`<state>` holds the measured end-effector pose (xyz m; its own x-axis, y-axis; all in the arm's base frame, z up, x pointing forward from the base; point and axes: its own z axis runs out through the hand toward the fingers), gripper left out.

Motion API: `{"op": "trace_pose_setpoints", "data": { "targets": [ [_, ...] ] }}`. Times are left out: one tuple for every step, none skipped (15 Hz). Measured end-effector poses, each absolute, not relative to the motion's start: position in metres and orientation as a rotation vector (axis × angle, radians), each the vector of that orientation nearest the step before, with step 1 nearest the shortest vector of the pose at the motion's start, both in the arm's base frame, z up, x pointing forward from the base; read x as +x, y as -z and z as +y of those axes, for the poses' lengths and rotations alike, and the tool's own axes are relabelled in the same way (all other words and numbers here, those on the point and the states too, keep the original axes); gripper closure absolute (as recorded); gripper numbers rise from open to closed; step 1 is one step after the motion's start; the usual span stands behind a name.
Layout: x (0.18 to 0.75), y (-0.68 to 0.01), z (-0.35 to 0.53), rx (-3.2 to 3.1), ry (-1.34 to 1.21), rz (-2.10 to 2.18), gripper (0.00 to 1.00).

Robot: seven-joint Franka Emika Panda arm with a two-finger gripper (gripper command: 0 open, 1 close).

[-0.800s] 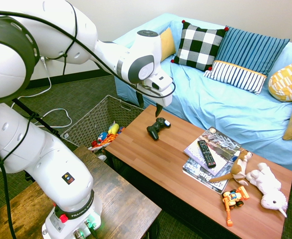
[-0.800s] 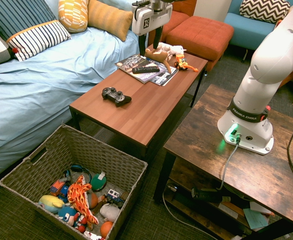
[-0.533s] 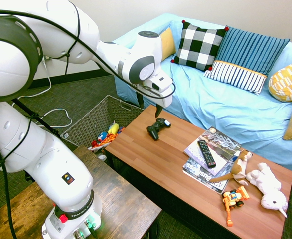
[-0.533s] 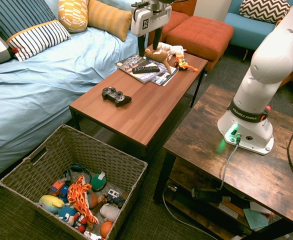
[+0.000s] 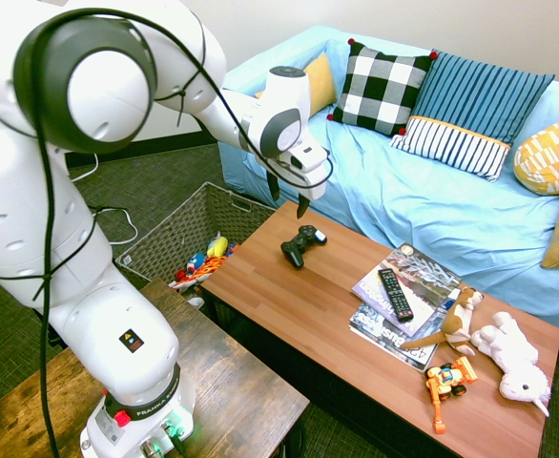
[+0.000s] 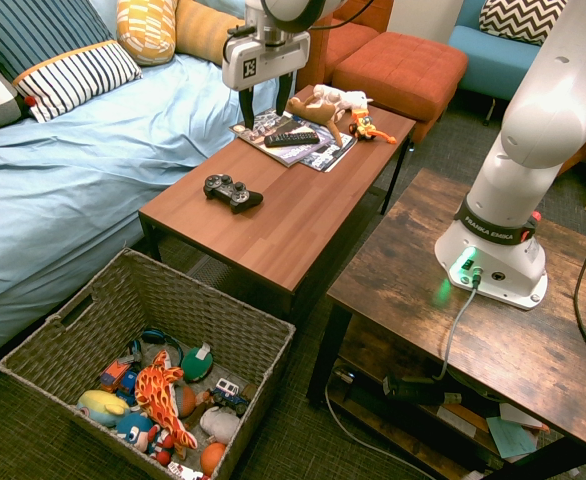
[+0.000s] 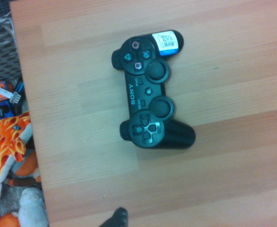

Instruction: Put the gamepad in the basket

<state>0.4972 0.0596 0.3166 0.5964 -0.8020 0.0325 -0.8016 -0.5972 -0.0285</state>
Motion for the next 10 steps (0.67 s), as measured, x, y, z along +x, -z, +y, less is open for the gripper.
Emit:
{"op": "trace_pose_setpoints", "data": {
  "targets": [
    [0.506,-0.303,0.062,-2.808,0.054,1.403,0.0],
    [0.513,-0.288,0.065,-2.816,0.041,1.399,0.0],
    [0.52,-0.275,0.068,-2.82,0.031,1.391,0.0],
    [0.526,-0.263,0.071,-2.827,0.023,1.384,0.0],
    [0.532,-0.252,0.072,-2.832,0.013,1.382,0.0],
    [0.536,-0.242,0.073,-2.838,0.001,1.383,0.0],
    [0.541,-0.232,0.074,-2.845,-0.01,1.384,0.0],
    [0.546,-0.222,0.077,-2.855,-0.022,1.381,0.0],
    [0.552,-0.213,0.082,-2.864,-0.03,1.376,0.0],
    [0.558,-0.204,0.086,-2.872,-0.034,1.371,0.0]
  ]
}}
